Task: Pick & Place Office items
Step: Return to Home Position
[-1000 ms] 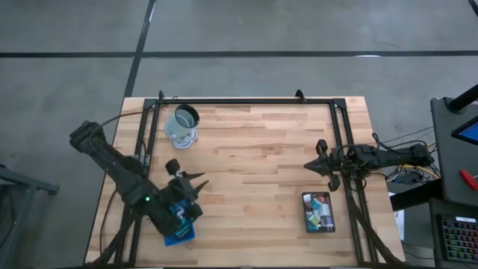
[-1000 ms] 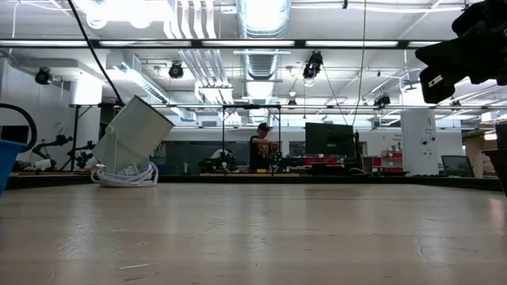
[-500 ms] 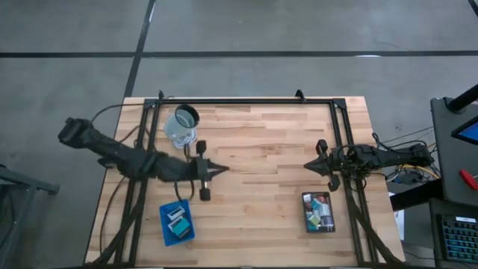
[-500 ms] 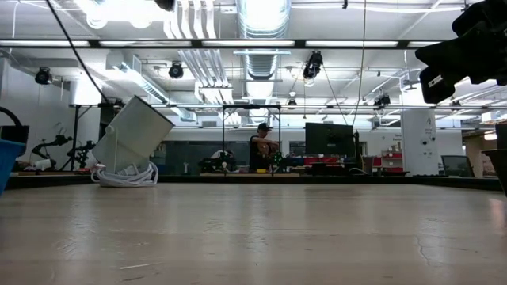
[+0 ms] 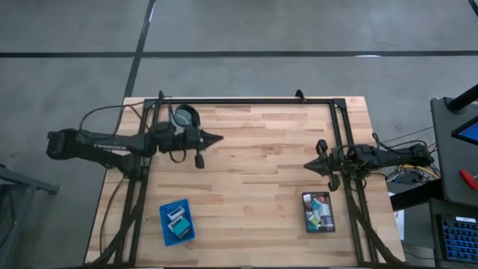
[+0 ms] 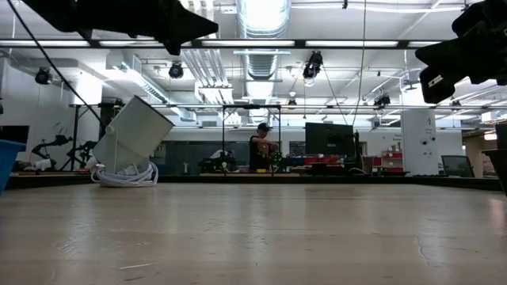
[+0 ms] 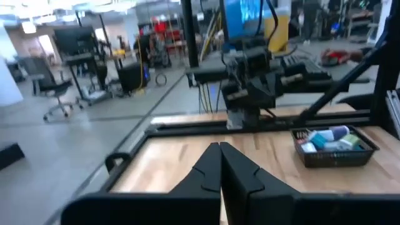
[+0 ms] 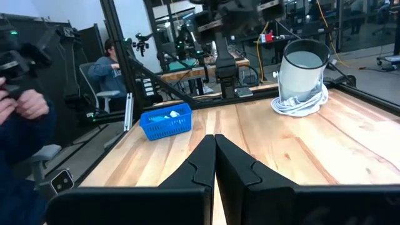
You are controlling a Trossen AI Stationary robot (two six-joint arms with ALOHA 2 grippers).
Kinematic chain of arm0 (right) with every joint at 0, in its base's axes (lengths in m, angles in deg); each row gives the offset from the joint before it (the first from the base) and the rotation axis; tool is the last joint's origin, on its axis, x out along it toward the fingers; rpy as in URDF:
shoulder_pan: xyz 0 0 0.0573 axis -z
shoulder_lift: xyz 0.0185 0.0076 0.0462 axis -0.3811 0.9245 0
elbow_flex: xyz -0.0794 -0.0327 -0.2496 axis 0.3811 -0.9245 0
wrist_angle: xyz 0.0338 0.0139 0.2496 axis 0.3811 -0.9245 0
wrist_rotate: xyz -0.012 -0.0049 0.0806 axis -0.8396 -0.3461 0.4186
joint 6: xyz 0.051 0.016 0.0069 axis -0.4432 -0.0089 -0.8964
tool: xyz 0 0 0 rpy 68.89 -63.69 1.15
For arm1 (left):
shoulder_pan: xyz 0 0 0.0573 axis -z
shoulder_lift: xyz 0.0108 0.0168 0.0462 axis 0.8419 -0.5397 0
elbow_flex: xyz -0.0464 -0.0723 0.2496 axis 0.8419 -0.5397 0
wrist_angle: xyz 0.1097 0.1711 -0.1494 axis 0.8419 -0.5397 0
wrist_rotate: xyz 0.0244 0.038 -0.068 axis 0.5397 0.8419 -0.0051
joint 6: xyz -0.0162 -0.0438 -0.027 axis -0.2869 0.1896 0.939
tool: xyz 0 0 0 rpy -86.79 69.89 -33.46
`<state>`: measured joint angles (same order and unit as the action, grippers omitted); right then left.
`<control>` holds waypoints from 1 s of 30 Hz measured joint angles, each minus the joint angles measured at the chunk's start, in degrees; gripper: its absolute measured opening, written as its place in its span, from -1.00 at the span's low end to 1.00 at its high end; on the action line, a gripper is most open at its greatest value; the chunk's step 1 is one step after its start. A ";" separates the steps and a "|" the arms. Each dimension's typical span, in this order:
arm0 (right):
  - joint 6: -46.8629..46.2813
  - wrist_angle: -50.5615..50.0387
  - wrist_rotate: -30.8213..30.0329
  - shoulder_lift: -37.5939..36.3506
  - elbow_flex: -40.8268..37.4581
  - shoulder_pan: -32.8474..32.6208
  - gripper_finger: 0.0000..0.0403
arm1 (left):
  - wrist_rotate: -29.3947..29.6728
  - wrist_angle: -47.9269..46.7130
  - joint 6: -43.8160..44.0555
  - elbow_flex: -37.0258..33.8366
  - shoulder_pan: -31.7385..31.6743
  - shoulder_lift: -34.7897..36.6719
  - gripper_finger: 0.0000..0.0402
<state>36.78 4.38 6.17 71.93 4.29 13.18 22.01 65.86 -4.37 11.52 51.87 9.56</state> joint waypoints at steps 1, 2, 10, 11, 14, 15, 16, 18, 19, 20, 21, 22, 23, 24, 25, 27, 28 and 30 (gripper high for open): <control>0.01 0.00 0.00 0.00 0.00 -0.01 -0.96 | -1.89 0.65 -0.51 -0.76 -1.55 0.95 -1.00; 0.01 0.00 0.00 -0.02 0.00 -0.01 -0.96 | -3.94 1.16 -0.69 -1.59 -3.08 2.12 -1.00; 0.01 -0.01 0.00 0.00 0.00 0.00 -0.96 | -10.66 10.13 0.75 -10.80 -9.04 8.70 -1.00; 0.01 0.00 0.00 0.00 0.00 0.00 -0.96 | -10.18 11.46 0.44 -11.89 -9.03 9.03 -1.00; 0.01 -0.02 0.00 0.00 0.00 -0.01 -0.96 | -9.17 14.02 0.31 -14.20 -9.09 9.87 -1.00; 0.00 -0.02 0.00 0.00 0.00 -0.01 -0.96 | -9.17 14.21 0.33 -14.49 -9.09 10.23 -1.00; 0.01 -0.02 0.00 0.00 0.00 0.01 -0.96 | -9.18 14.23 0.33 -14.63 -9.05 10.57 -1.00; 0.01 -0.02 0.00 0.00 0.00 -0.01 -0.96 | -9.28 14.21 -0.09 -14.87 -9.04 11.13 -0.99; 0.01 -0.02 0.00 0.00 0.00 0.01 -0.96 | -9.81 14.11 -1.04 -14.92 -9.05 11.39 -0.98; 0.01 -0.02 0.00 0.00 0.00 0.01 -0.96 | -10.57 14.11 -2.13 -14.92 -9.07 11.55 -0.98; 0.01 -0.02 0.00 0.00 0.00 -0.01 -0.96 | -11.02 14.12 -3.16 -14.92 -9.05 11.71 -0.97; 0.01 -0.02 0.00 0.00 0.00 0.01 -0.96 | -11.31 14.08 -3.59 -14.90 -9.03 11.80 -0.97; 0.01 -0.02 0.00 0.00 0.00 -0.01 -0.96 | -11.55 14.10 -3.39 -14.80 -9.03 11.79 -0.97; 0.01 -0.01 0.00 0.00 0.00 -0.01 -0.96 | -11.59 14.13 -2.39 -14.73 -9.03 11.67 -0.97; 0.01 -0.02 0.00 0.00 0.00 -0.01 -0.96 | -11.60 14.14 -0.58 -14.71 -9.03 11.48 -0.98; 0.01 -0.02 0.00 0.00 0.00 -0.01 -0.96 | -12.14 14.36 2.00 -14.73 -9.03 10.95 -0.99; 0.01 -0.02 0.00 0.00 0.00 -0.01 -0.96 | -12.56 14.63 2.35 -14.74 -8.98 10.76 -0.99; 0.01 -0.02 0.00 0.00 0.00 0.01 -0.96 | -13.37 14.82 2.56 -14.76 -8.98 10.82 -0.99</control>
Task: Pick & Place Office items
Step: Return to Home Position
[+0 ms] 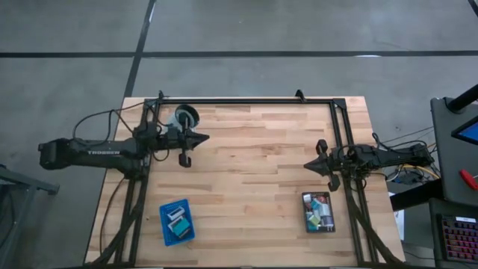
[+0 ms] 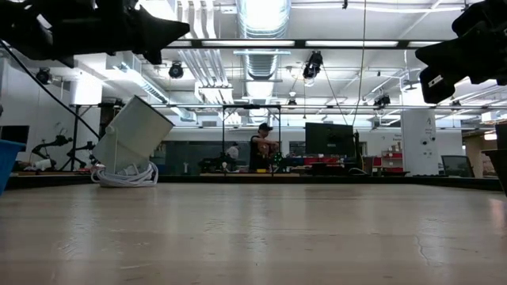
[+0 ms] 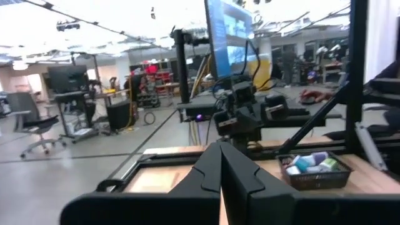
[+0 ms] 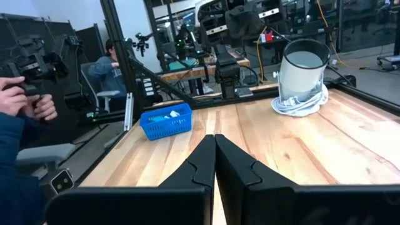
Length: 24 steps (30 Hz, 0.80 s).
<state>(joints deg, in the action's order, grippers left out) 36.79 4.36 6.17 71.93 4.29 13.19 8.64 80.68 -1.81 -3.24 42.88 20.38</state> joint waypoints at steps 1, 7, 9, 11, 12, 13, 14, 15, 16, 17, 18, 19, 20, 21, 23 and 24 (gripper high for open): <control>0.00 0.00 0.00 0.00 0.00 0.00 -0.96 | -0.78 0.34 0.17 0.00 0.00 0.04 -0.99; 0.00 0.00 0.00 0.00 0.00 -0.02 -0.96 | -7.46 2.19 -3.10 -0.34 0.04 0.63 -0.99; 0.00 0.00 0.00 0.00 0.00 -0.02 -0.96 | -7.50 2.40 -2.96 -1.50 -0.12 1.93 -1.00; 0.00 0.00 0.00 0.00 0.00 -0.01 -0.96 | -7.79 3.41 -3.14 -3.67 -0.13 4.53 -1.00; 0.00 0.01 0.00 0.00 0.00 0.00 -0.96 | -8.21 4.62 -3.70 -5.05 -0.12 6.12 -1.00; 0.00 0.00 0.00 0.00 0.00 -0.01 -0.96 | -8.35 6.18 -4.45 -6.62 -0.11 7.81 -1.00; -0.01 0.00 0.00 0.00 0.00 -0.01 -0.96 | -8.41 7.34 -5.15 -8.54 -0.12 9.60 -1.00; 0.00 0.01 0.00 0.00 0.00 -0.01 -0.96 | -8.47 8.72 -5.55 -10.54 -0.13 11.40 -1.00; 0.00 0.00 0.00 0.00 0.00 -0.01 -0.96 | -8.48 10.19 -5.74 -12.47 -0.13 13.08 -1.00; 0.00 0.00 0.00 0.00 0.00 -0.02 -0.96 | -8.51 11.85 -5.77 -14.50 -0.13 14.84 -1.00; 0.00 0.01 0.00 0.00 0.00 -0.02 -0.96 | -8.53 13.56 -5.76 -16.53 -0.13 16.56 -1.00; 0.00 0.00 0.00 -0.02 0.00 0.00 -0.96 | -8.73 13.02 -5.82 -17.45 -0.18 18.22 -1.00; 0.00 0.02 0.00 -0.02 0.00 0.00 -0.96 | -9.00 10.28 -5.97 -16.97 -0.15 19.97 -1.00; 0.00 0.02 0.00 0.00 0.00 -0.02 -0.96 | -9.11 7.79 -5.94 -16.71 -0.15 21.75 -1.00; 0.00 -0.05 -0.08 -0.03 0.00 -0.01 -0.96 | -9.19 5.49 -5.94 -16.63 -0.15 24.30 -1.00; 0.00 -0.10 -0.07 -0.05 0.00 -0.02 -0.96 | -9.36 4.94 -5.87 -16.92 -0.15 25.20 -1.00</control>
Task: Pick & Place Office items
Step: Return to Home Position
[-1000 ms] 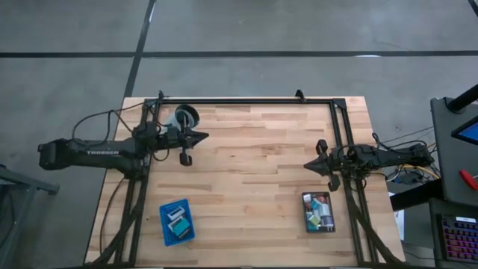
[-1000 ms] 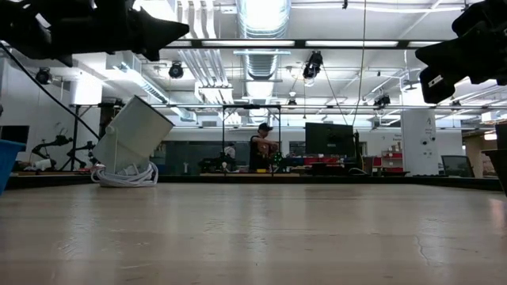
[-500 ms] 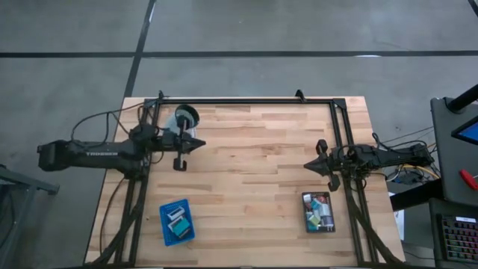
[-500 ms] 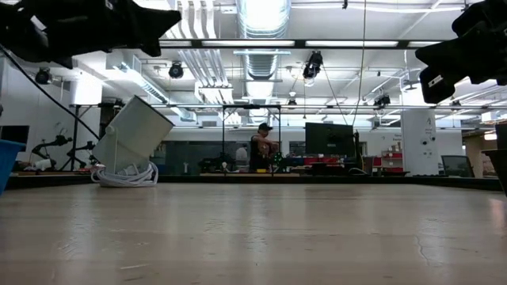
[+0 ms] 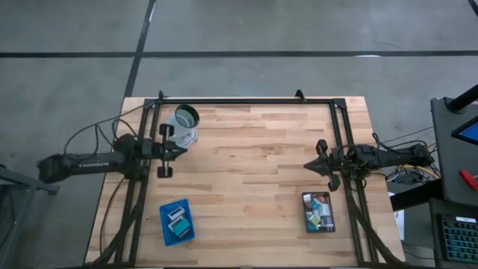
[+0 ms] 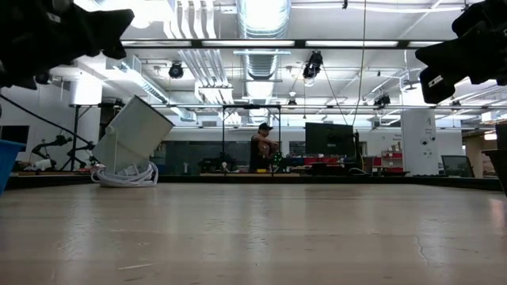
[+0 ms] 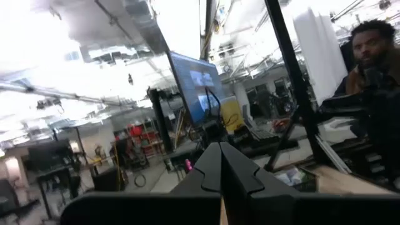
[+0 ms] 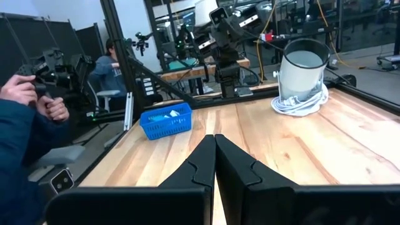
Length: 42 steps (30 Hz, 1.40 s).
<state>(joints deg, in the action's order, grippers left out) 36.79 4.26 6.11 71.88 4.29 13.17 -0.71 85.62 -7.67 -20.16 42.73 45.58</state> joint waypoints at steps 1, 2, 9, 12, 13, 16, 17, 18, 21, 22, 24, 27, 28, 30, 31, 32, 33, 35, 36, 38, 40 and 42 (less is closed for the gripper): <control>0.00 -0.04 0.00 0.01 0.00 0.00 -0.96 | -0.15 -1.35 0.35 -0.49 0.00 1.07 -1.00; 0.00 -0.08 -0.04 0.01 0.00 0.02 -0.96 | -0.50 -2.69 0.78 -0.48 0.00 2.04 -1.00; 0.00 -0.17 0.07 0.03 0.00 0.00 -0.96 | -1.44 -12.17 1.67 -0.47 0.00 11.53 -1.00; 0.00 -0.17 0.07 0.03 0.00 0.00 -0.96 | -1.98 -18.25 1.73 -0.48 0.00 17.57 -1.00; 0.00 -0.17 0.07 0.03 0.00 0.00 -0.96 | -1.96 -20.60 1.89 -0.48 0.00 19.81 -1.00; 0.00 -0.17 0.07 0.03 0.00 0.00 -0.96 | -1.95 -27.70 2.33 -0.46 0.00 25.62 -1.00; -0.01 -0.14 0.04 0.05 0.00 0.02 -0.96 | -1.93 -28.04 2.69 -0.31 -0.03 25.33 -1.00; 0.00 -0.11 0.10 -0.01 0.00 0.00 -0.96 | -1.94 -29.24 3.48 -0.41 -0.11 25.30 -1.00; 0.00 -0.35 -0.05 0.05 -0.02 0.01 -0.96 | -1.74 -28.48 4.69 -0.14 -0.17 25.44 -1.00; -0.01 -0.67 0.02 0.00 -0.02 0.00 -0.96 | -1.70 -28.57 4.73 -0.20 -0.24 25.39 -1.00; 0.00 -0.86 0.02 0.28 -0.02 0.00 -0.96 | -1.63 -28.99 4.73 -0.37 -0.27 25.31 -1.00; 0.00 -1.12 0.04 0.46 -0.02 0.00 -0.96 | 1.09 -29.49 4.73 -0.41 -0.27 25.37 -1.00; 0.00 -1.33 0.04 0.49 -0.02 0.00 -0.96 | 2.35 -30.53 4.74 -0.44 -0.28 25.35 -1.00; 0.00 -1.47 0.07 0.48 -0.02 0.00 -0.96 | 3.42 -32.25 5.54 -0.44 -0.28 25.31 -0.98; 0.00 -1.49 0.07 0.49 -0.02 0.02 -0.96 | 3.48 -32.73 5.95 -0.44 -0.28 25.31 -0.96; 0.00 -1.45 0.07 0.49 -0.02 0.01 -0.96 | 3.48 -33.06 6.10 -0.44 -0.28 25.31 -0.95; 0.00 -1.43 0.07 0.49 -0.02 0.02 -0.96 | 3.49 -33.32 6.14 -0.44 -0.28 25.31 -0.93; 0.00 -1.46 0.07 0.49 -0.02 0.02 -0.96 | 3.50 -34.10 6.19 -0.44 -0.28 25.31 -0.91; 0.00 -1.48 0.07 0.49 -0.02 0.02 -0.96 | 3.50 -34.24 6.19 -0.44 -0.28 25.31 -0.89; 0.00 -1.43 0.07 0.49 -0.02 0.00 -0.96 | 3.50 -34.34 6.19 -0.44 -0.28 25.31 -0.88; 0.00 -1.46 0.07 0.49 -0.02 0.01 -0.96 | 3.50 -34.55 6.19 -0.44 -0.28 25.31 -0.88; 0.00 -1.44 0.07 0.49 -0.02 0.00 -0.96 | 3.52 -34.54 6.19 -0.44 -0.28 25.31 -0.89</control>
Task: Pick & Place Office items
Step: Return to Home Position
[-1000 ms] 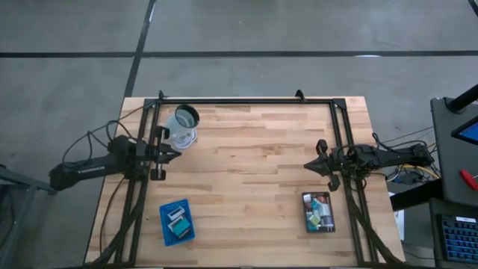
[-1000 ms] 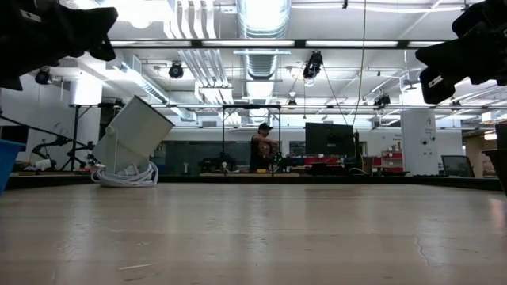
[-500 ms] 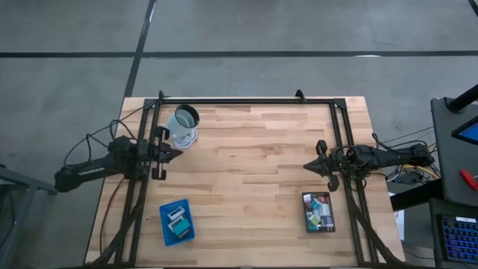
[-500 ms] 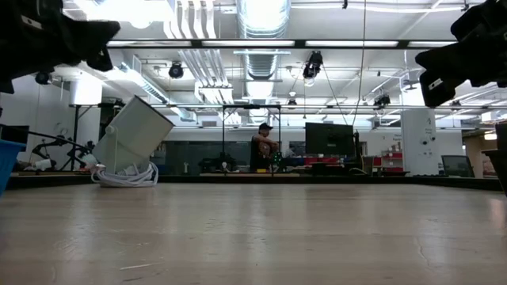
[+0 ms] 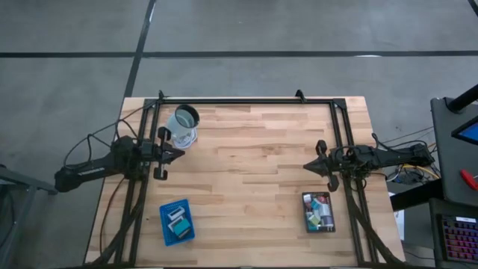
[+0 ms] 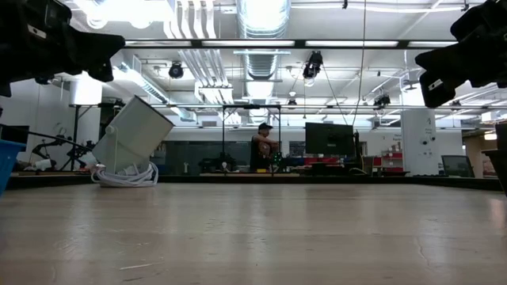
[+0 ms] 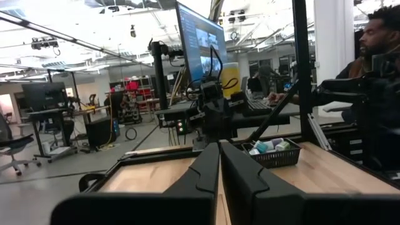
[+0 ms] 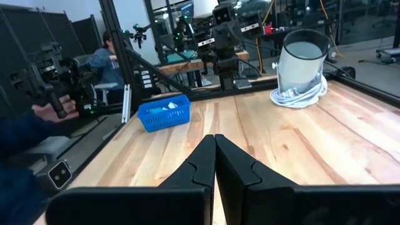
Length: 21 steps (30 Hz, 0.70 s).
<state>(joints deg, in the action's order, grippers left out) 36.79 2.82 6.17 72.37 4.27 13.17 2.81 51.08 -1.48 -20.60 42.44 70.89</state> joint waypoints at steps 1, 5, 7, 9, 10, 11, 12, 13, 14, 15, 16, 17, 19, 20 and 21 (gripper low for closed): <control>0.00 0.01 0.00 0.00 0.00 0.01 -0.96 | 0.00 -0.01 0.00 0.00 0.00 -0.01 -0.90; 0.00 0.01 0.00 0.00 0.00 0.00 -0.96 | 0.09 0.01 0.00 0.00 0.00 -0.04 -0.91; 0.00 0.03 0.00 -0.02 0.00 0.00 -0.96 | 0.15 0.01 0.00 0.00 0.00 -0.04 -0.90; 0.00 0.01 0.00 0.00 0.00 0.00 -0.96 | 0.15 0.01 0.00 0.00 0.00 -0.04 -0.89; 0.00 0.01 0.00 -0.02 0.00 0.00 -0.96 | 0.15 0.01 0.00 0.00 0.00 -0.04 -0.89; 0.00 0.03 0.00 -0.02 0.00 0.02 -0.96 | 0.15 0.01 0.00 0.00 0.00 -0.04 -0.88; 0.00 0.03 0.00 -0.02 0.00 0.02 -0.96 | 0.15 0.01 0.00 0.00 0.00 -0.04 -0.88; 0.00 0.03 0.00 -0.02 0.00 0.01 -0.96 | 0.15 0.01 0.00 0.00 0.00 -0.04 -0.88; 0.00 0.02 0.00 -0.02 0.00 0.00 -0.96 | 0.15 0.01 0.00 0.00 0.00 -0.04 -0.88; 0.00 0.03 0.00 -0.02 0.00 0.00 -0.96 | 0.15 0.01 0.00 -0.02 0.00 -0.04 -0.88; 0.00 0.03 0.00 -0.02 0.00 0.02 -0.96 | 0.15 0.01 0.00 -0.02 0.00 -0.04 -0.88; 0.00 0.03 0.00 -0.06 0.00 0.01 -0.96 | 0.15 0.01 0.00 -0.02 0.00 -0.04 -0.88; 0.00 0.03 0.00 -0.07 0.00 0.01 -0.96 | 0.15 0.01 0.00 -0.02 0.00 -0.04 -0.87; 0.00 0.03 0.00 -0.07 0.00 0.00 -0.96 | 0.15 0.01 0.00 -0.02 0.00 -0.04 -0.87; 0.00 0.03 0.00 -0.07 0.00 0.00 -0.96 | 0.15 0.01 -0.01 -0.02 0.00 -0.04 -0.87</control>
<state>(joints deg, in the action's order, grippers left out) 36.79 2.85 6.17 72.30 4.27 13.17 2.96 51.09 -1.48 -20.62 42.44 70.85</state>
